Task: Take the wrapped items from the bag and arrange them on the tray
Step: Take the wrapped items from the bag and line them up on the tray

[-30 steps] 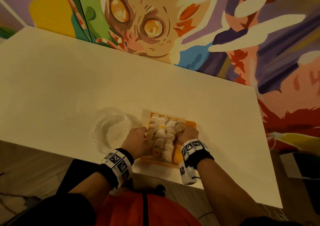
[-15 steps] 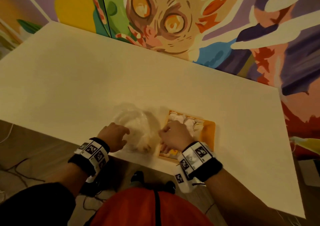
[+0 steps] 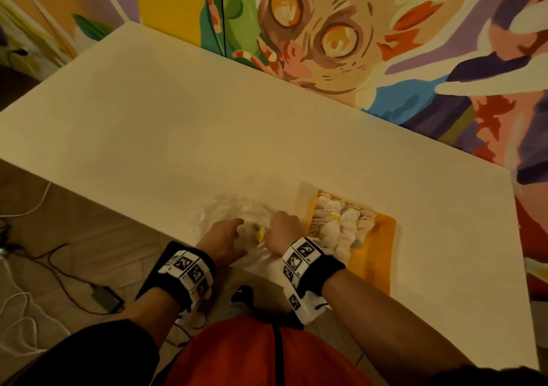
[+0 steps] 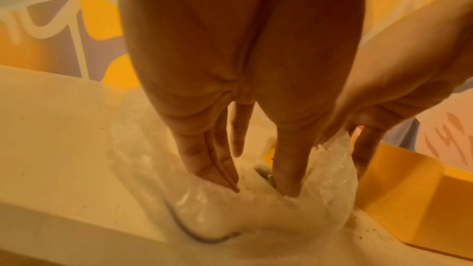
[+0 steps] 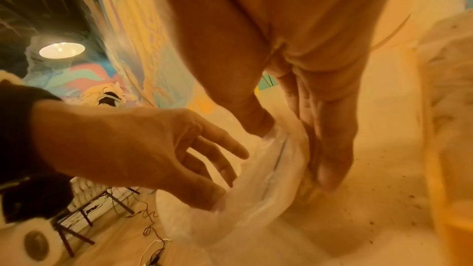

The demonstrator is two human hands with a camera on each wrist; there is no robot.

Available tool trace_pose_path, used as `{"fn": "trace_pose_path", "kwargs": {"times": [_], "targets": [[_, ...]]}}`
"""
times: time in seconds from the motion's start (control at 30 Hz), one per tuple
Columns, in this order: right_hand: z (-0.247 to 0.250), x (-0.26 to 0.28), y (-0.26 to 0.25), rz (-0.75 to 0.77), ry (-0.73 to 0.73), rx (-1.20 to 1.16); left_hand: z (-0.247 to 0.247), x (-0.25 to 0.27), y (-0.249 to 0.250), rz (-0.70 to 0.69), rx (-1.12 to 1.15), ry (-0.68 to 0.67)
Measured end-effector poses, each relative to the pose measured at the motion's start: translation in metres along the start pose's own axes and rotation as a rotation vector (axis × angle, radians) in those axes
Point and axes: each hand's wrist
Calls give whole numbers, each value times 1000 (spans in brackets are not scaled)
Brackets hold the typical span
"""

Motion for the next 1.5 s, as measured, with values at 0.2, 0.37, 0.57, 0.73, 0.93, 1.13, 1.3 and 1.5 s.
{"fn": "trace_pose_path", "kwargs": {"times": [0.2, 0.37, 0.57, 0.73, 0.93, 1.13, 1.3, 1.5], "targets": [[5, -11, 4, -33, 22, -174, -3, 0, 0, -50, 54, 40], [11, -16, 14, -18, -35, -310, -1, -7, 7, -78, 69, 28], [13, -19, 22, 32, -61, -373, 9, -16, 18, -21, 45, -86], [13, -21, 26, 80, -8, -502, 18, -24, 27, 5, 208, -187], [10, -20, 30, 117, 22, -467, 17, -27, 26, 94, 508, -303], [9, -17, 30, 141, -6, -429, 14, -28, 20, 88, 567, -144], [5, -14, 29, 95, 53, -327, 12, -29, 13, 59, 370, 5], [7, -14, 21, 40, 16, -157, 12, -30, 16, 198, 351, 173]]}}
Point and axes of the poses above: each hand's wrist, its own x-axis away from the middle knuckle, its own z-axis out of the back of the hand, y = z × x, and after that the axes turned 2 degrees about -x, right-handed
